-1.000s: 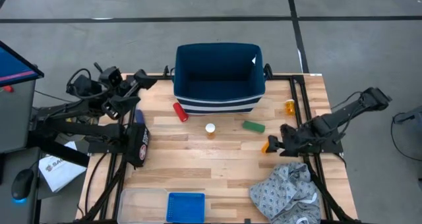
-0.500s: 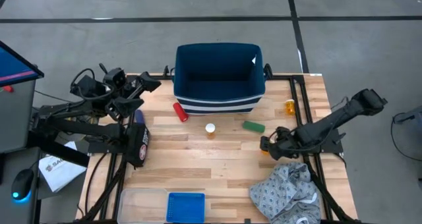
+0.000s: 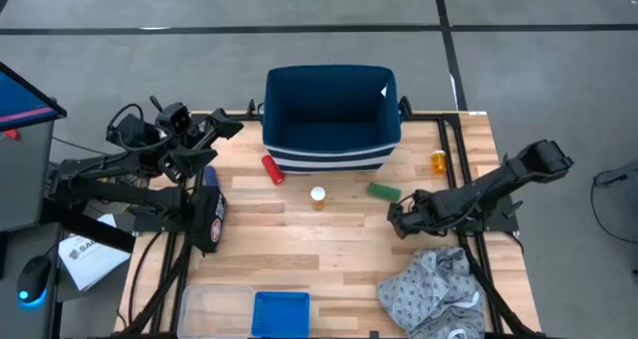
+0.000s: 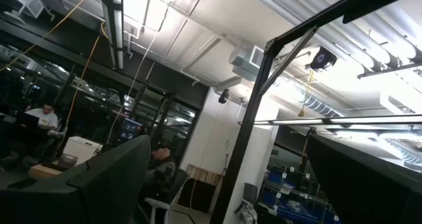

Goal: Pick & place medical supplies in basket/bin
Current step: Put the middle yellow pill bottle into the blue basket

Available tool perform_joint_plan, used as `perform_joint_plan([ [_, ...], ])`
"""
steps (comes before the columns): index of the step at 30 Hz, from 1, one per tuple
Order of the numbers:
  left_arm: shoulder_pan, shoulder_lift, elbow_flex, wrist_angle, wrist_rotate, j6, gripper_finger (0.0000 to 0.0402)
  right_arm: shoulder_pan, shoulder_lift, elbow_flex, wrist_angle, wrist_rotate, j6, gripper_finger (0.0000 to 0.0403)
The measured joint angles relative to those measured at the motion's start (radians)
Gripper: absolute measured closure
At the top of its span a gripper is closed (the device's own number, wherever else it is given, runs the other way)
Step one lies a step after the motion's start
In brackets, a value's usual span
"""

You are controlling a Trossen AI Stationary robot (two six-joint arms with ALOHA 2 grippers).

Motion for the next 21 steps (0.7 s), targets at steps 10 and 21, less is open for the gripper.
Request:
perform_joint_plan([
  [10,0.000,0.000,0.000,0.001,-0.002,-0.001,0.0002,-0.016,0.086,0.020,0.025,-0.021,-0.026,0.0021],
  [21,0.000,0.000,0.000,0.002,-0.003,-0.007,0.0002,-0.023,0.088,0.032,0.000,-0.027,-0.016,0.0042],
])
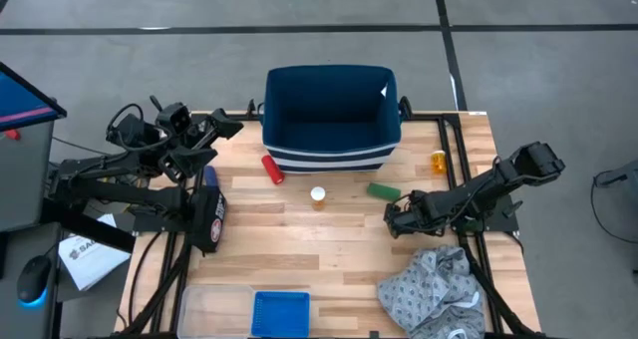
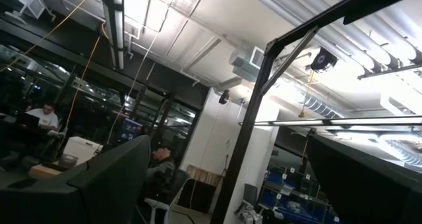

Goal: Pick & place medical supplies in basket/bin
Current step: Put the middle yellow pill bottle into the blue basket

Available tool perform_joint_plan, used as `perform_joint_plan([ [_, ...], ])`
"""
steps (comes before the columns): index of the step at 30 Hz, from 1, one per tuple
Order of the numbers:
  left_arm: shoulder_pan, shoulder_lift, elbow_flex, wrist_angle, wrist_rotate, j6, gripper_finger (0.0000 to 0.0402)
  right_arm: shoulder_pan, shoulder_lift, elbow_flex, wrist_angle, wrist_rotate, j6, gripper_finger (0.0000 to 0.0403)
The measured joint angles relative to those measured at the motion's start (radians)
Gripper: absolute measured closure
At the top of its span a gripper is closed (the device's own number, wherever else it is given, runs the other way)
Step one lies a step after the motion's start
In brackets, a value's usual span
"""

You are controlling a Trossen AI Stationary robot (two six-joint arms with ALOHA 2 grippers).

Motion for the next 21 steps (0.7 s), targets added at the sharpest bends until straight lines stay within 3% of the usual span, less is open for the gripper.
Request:
perform_joint_plan([
  [10,0.000,0.000,0.000,0.000,0.000,-0.012,0.0002,0.008,0.000,-0.001,-0.008,-0.004,-0.008,0.0095],
  [21,0.000,0.000,0.000,0.000,0.000,-0.016,0.0002,0.056,0.000,-0.002,-0.001,-0.011,-0.011,0.0112],
])
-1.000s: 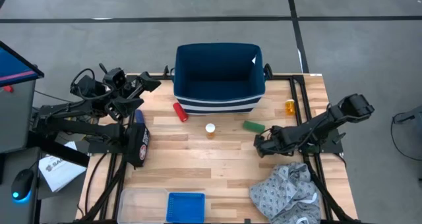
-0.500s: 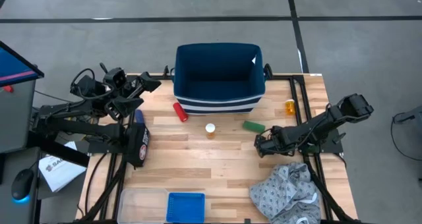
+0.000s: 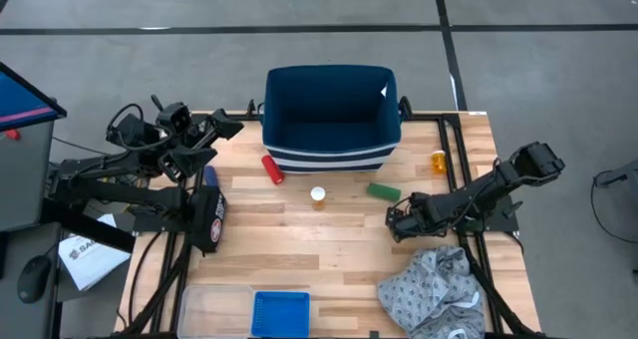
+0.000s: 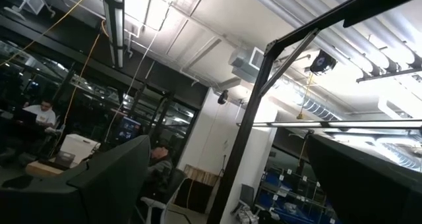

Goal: Pick & place medical supplies in basket/bin
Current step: Put the middle yellow pill bottle into the blue basket

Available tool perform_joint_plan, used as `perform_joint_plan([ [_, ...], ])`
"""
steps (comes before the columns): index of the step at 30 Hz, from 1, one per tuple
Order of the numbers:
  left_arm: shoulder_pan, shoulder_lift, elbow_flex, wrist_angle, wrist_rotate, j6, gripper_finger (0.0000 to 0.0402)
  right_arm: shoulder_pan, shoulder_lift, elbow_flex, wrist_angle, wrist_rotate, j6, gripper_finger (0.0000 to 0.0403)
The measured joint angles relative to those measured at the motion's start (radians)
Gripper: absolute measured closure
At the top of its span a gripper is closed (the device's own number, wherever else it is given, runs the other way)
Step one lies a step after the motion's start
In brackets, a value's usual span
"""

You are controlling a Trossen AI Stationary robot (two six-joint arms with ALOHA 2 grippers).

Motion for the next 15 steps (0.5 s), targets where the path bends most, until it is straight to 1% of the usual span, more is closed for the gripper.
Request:
perform_joint_plan([
  [10,0.000,0.000,0.000,0.000,0.000,-0.001,0.0002,0.012,-0.001,0.001,0.022,-0.018,0.000,0.0114],
  [15,0.000,0.000,0.000,0.000,0.000,-0.001,0.0002,0.012,-0.001,0.001,0.022,-0.025,0.000,0.0130],
])
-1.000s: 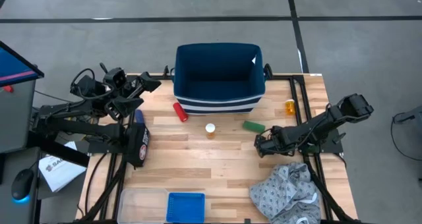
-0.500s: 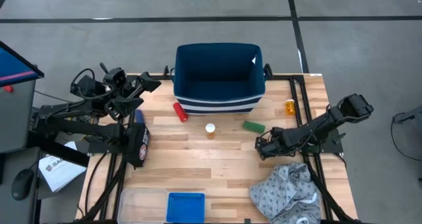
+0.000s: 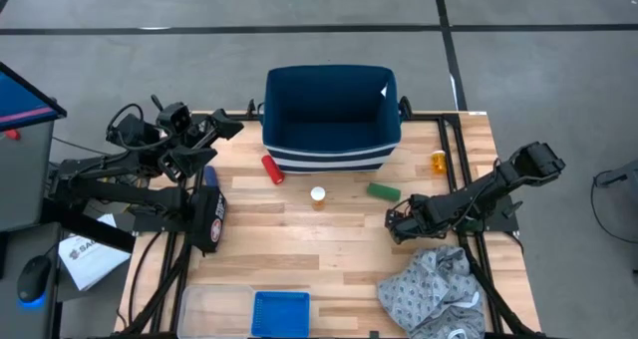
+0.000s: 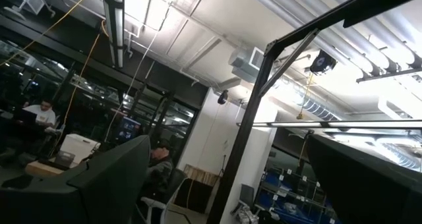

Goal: Pick & place medical supplies in basket/bin
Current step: Put the middle yellow pill bottle into the blue basket

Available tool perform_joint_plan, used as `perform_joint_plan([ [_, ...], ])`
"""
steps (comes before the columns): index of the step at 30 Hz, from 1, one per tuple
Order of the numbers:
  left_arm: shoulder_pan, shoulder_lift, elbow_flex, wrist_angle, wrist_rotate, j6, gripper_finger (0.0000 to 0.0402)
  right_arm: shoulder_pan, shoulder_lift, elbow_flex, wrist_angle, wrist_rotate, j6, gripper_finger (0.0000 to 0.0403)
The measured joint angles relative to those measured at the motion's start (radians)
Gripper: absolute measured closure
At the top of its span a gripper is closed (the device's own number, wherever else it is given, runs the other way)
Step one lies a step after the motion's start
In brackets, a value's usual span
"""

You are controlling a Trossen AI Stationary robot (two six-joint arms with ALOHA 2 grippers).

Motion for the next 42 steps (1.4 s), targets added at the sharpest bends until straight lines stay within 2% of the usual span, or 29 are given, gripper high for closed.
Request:
perform_joint_plan([
  [14,0.000,0.000,0.000,0.000,0.000,-0.013,0.0002,0.002,0.000,0.001,-0.015,-0.005,0.004,0.0232],
  [23,0.000,0.000,0.000,0.000,0.004,-0.024,0.0002,0.008,0.002,0.061,-0.012,-0.019,-0.041,0.0218],
  [32,0.000,0.000,0.000,0.000,0.008,-0.028,0.0002,0.084,0.001,0.223,0.005,-0.020,-0.145,0.0229],
  [42,0.000,0.000,0.000,-0.002,0.008,-0.009,0.0002,0.174,0.006,0.315,0.306,0.035,-0.174,0.0225],
])
